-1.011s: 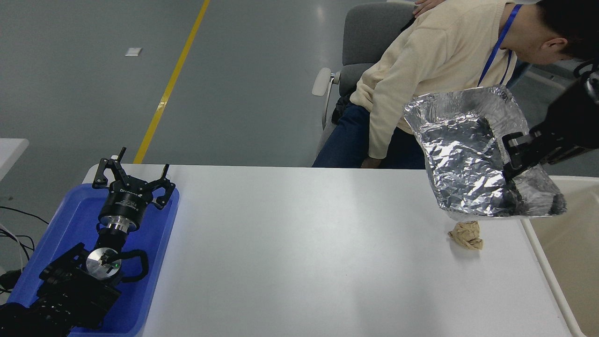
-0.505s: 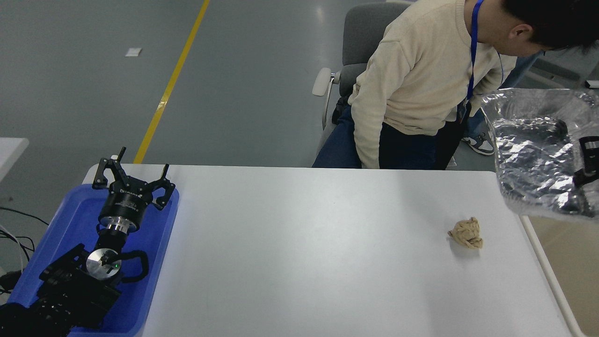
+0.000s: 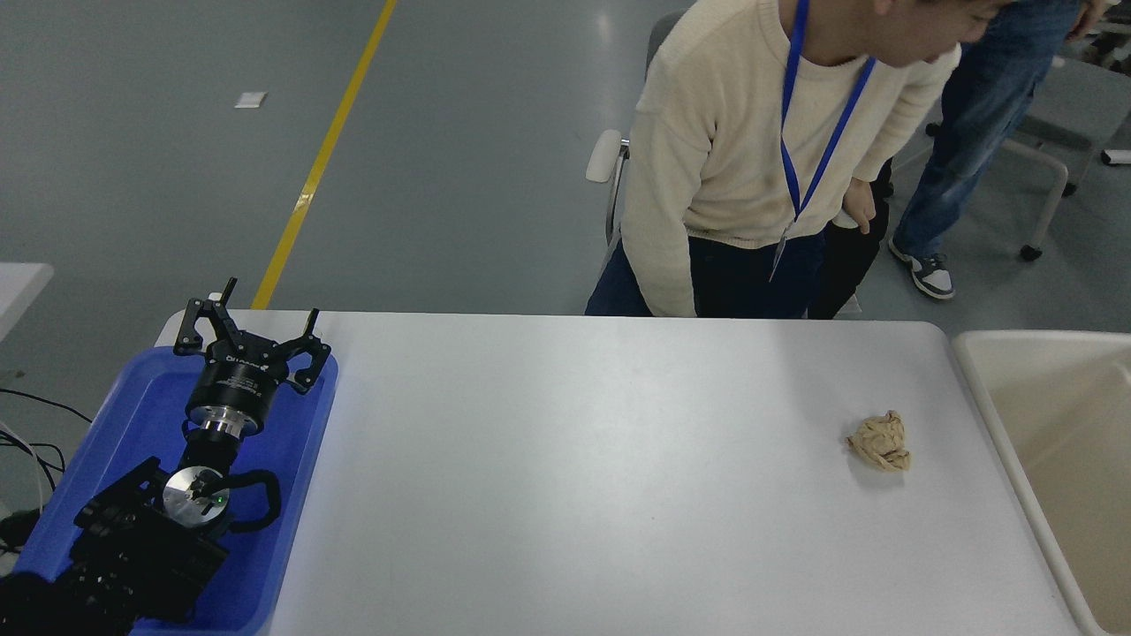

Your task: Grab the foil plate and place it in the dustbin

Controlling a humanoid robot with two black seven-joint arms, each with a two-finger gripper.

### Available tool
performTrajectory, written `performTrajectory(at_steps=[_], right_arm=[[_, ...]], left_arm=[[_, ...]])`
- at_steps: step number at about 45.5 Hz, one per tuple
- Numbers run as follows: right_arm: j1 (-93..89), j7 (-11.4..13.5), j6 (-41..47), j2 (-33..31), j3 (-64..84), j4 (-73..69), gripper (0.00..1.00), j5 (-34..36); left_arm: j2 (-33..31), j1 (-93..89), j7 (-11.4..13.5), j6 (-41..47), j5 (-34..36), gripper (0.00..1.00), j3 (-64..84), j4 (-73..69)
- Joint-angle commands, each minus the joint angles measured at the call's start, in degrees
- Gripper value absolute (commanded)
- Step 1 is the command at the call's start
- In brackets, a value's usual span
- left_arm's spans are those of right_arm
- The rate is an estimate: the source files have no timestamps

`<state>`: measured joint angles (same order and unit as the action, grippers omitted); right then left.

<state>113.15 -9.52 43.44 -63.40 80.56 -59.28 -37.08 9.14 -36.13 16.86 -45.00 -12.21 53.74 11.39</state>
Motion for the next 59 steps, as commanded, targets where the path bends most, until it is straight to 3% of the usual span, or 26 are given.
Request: performTrajectory(at_steps=[1,9,14,21,28,41,59], right_arm=[[-25.76,0.03,-11.42,-3.40,-17.44,6.27,0.00,0.25],[-46.51,0.03,-28.83,-2.34,-32.56,10.67,0.00,5.96],[-55.92,0.03,-34.64,2.74,-38.98,16.20,0.00,9.48],[-64.37,0.03,-35.88,12.24,-43.73,29.56,0.00,10.97],[-70.26,0.03,-36.32,15.76,-47.25,37.47,0.00,15.28],[-78.35,0.03,-37.72,26.30,-51.56,55.93,0.00,15.72],[-80.20,0.03,-44.84,28.95,-52.35,58.49,0.00,18.27]], left_arm=[[0.00,0.00,0.01,0.00,0.00,1.00,0.05,0.03],[0.00,0.00,0.01,0.00,0.00,1.00,-0.04,0.03],[0.00,0.00,0.01,0.00,0.00,1.00,0.05,0.03],[0.00,0.00,0.01,0.00,0.00,1.00,0.05,0.03],[0.00,-0.08,0.01,0.00,0.00,1.00,-0.04,0.03],[0.00,0.00,0.01,0.00,0.00,1.00,-0.04,-0.05],[0.00,0.00,0.01,0.00,0.00,1.00,0.05,0.03]])
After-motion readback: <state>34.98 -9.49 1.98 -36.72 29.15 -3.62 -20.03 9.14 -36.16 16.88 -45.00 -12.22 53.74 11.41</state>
